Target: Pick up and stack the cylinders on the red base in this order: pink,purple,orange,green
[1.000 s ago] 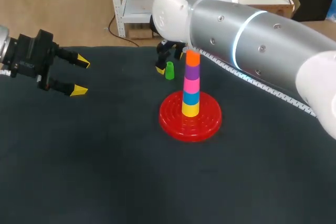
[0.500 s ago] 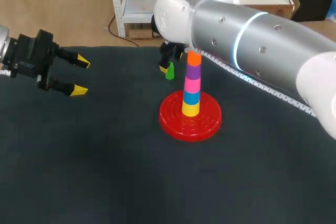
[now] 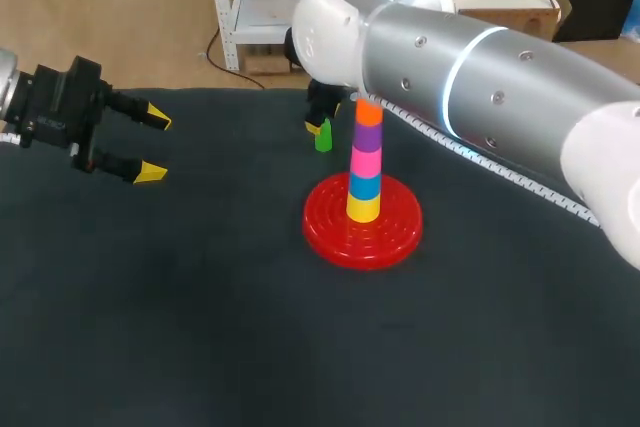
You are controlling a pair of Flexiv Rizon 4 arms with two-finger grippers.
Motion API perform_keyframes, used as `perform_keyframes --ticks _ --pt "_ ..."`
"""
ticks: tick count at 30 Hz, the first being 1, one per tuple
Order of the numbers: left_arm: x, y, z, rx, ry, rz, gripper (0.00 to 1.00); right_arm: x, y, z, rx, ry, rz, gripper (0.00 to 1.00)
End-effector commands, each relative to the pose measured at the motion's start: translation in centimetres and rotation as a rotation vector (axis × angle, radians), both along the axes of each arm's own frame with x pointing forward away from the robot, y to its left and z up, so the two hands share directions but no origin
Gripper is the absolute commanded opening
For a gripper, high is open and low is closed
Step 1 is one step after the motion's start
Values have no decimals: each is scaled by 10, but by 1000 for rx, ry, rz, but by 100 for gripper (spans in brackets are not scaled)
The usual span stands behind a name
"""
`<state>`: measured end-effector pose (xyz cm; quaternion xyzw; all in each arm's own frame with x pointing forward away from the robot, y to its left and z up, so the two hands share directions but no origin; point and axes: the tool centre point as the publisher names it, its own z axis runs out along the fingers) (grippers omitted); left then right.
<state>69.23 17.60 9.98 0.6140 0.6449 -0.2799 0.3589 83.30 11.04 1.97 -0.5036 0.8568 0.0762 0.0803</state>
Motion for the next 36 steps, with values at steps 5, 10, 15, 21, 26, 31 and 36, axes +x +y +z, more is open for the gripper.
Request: perform_keyframes --ticks 5,10,15,21,26,31,36 --pt "-1 0 -1 -1 -4 2 100 11 4 0 -704 493 69 47" --pt "-1 0 -1 -1 -4 2 100 10 4 0 -712 498 74 47" --pt "-1 0 -1 -1 -4 2 100 10 4 0 -718 500 76 47" --pt "-1 0 -1 -1 -4 2 100 9 4 0 -726 507 77 24" --pt "-1 0 -1 -1 -4 2 100 9 5 0 -733 510 81 0" --pt "-1 0 -1 -1 -4 2 100 9 5 0 -736 508 82 0" --pt "-1 0 -1 -1 -4 2 100 10 6 11 -729 461 76 0"
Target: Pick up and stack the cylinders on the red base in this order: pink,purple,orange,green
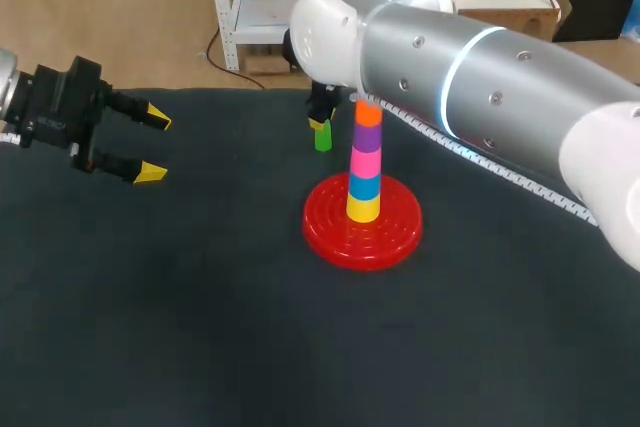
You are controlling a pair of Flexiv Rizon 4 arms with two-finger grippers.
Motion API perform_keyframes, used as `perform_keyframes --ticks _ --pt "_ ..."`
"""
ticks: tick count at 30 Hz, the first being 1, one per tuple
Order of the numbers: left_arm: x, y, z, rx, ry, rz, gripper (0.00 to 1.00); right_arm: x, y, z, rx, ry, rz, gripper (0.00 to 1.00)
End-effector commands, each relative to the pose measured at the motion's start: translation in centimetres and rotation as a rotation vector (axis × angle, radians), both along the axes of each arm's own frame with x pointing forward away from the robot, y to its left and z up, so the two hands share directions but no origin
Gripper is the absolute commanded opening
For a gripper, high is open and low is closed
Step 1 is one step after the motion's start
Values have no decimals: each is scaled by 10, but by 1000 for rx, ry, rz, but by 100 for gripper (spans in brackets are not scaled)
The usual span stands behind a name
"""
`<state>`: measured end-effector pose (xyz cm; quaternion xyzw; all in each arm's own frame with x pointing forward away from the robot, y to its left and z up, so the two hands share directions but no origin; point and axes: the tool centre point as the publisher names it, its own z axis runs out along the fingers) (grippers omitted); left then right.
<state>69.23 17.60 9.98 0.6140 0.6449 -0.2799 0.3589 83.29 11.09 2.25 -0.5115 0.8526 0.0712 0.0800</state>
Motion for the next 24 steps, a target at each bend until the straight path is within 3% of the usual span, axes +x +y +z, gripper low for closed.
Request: perform_keyframes --ticks 1,12,24 --pt "-1 0 -1 -1 -4 2 100 10 6 13 -721 445 55 0" --pt "-1 0 -1 -1 -4 2 100 -3 6 90 -629 209 68 0" --pt "-1 0 -1 -1 -4 2 100 -57 -12 201 -506 -62 75 0"
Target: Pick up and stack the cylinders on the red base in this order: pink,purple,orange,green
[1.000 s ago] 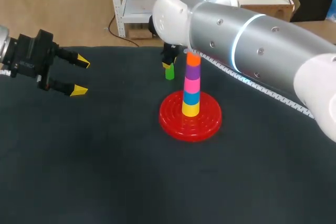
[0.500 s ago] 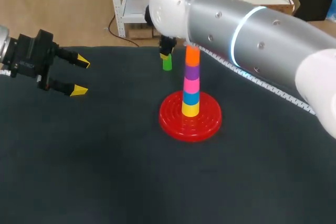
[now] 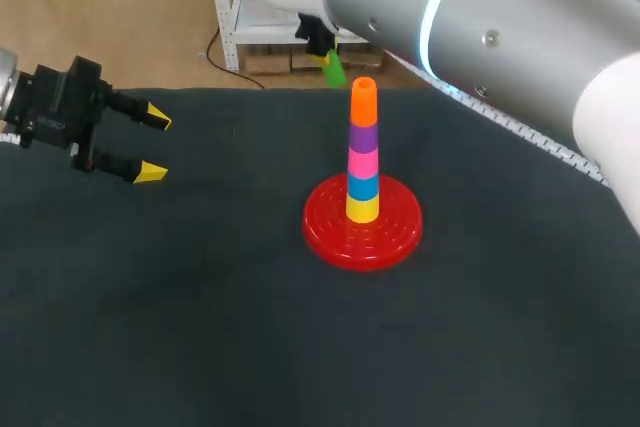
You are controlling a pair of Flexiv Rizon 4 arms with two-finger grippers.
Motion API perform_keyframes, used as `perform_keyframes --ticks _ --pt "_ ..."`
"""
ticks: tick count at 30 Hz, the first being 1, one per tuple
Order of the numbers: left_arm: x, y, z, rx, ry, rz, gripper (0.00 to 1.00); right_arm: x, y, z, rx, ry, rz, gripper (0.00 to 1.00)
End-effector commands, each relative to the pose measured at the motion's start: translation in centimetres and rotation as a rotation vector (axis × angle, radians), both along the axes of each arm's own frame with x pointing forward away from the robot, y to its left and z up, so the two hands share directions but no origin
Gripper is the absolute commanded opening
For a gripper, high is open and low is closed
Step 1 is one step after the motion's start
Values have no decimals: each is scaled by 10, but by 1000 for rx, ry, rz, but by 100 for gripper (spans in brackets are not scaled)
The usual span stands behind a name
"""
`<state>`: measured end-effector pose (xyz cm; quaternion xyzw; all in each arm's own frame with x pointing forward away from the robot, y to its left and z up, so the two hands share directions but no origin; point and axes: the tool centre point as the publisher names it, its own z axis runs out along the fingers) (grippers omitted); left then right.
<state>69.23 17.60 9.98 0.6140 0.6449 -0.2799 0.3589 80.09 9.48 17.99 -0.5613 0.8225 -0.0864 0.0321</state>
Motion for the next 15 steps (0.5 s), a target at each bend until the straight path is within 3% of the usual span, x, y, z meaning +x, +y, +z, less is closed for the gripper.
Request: perform_keyframes --ticks 1,7,15 --pt "-1 0 -1 -1 -4 2 100 -31 3 51 -166 -6 -35 0" --pt "-1 0 -1 -1 -4 2 100 -57 -6 83 -72 -104 -54 0" --pt "-1 0 -1 -1 -4 2 100 -78 -18 104 68 -171 -61 0"
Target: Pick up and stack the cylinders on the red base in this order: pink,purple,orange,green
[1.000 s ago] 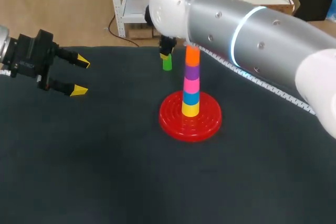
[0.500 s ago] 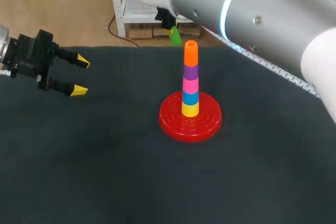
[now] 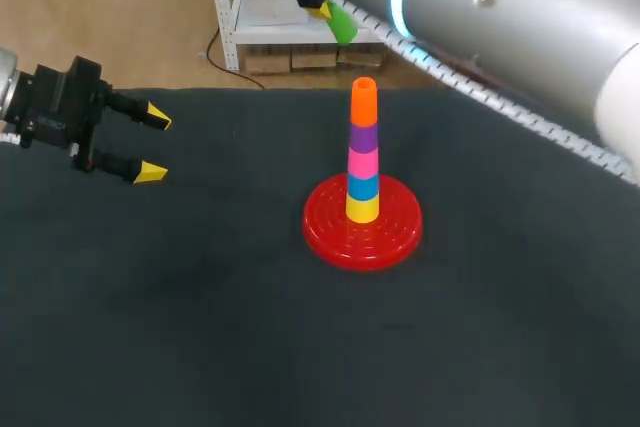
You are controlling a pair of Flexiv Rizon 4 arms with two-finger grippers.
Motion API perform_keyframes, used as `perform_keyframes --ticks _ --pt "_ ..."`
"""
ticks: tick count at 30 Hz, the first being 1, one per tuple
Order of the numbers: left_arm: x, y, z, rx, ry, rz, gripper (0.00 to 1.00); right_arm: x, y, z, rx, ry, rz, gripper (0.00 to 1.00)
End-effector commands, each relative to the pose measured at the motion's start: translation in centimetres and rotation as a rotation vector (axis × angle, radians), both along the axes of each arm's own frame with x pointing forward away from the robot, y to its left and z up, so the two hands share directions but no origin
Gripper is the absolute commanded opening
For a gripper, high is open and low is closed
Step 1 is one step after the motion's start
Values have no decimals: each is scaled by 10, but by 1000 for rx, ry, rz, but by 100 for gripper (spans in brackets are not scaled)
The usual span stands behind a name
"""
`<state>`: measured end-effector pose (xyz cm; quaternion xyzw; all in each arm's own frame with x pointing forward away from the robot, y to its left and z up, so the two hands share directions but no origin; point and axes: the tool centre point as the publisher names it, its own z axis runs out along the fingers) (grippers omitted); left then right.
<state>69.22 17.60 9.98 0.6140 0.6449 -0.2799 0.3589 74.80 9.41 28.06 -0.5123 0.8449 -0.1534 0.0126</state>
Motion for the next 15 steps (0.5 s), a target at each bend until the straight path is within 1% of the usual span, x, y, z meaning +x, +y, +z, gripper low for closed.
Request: perform_keyframes --ticks 1,4,6,7,9,10,12,13,15 --pt "-1 0 -1 -1 -4 2 100 -29 -18 5 204 -133 68 0" --pt "-1 0 -1 -1 -4 2 100 -42 -23 9 254 -149 75 0" --pt "-1 0 -1 -1 -4 2 100 -49 -27 10 305 -163 78 0" --pt "-1 0 -1 -1 -4 2 100 -53 -29 11 307 -170 77 0" --pt "-1 0 -1 -1 -4 2 100 -59 -31 12 355 -182 80 0" --pt "-1 0 -1 -1 -4 2 100 -63 -33 11 377 -198 84 0" --pt "-1 0 -1 -1 -4 2 100 -68 -34 11 393 -215 85 0" --pt "-1 0 -1 -1 -4 2 100 -70 -34 10 435 -237 90 0" --pt "-1 0 -1 -1 -4 2 100 -72 -34 10 463 -265 94 0"
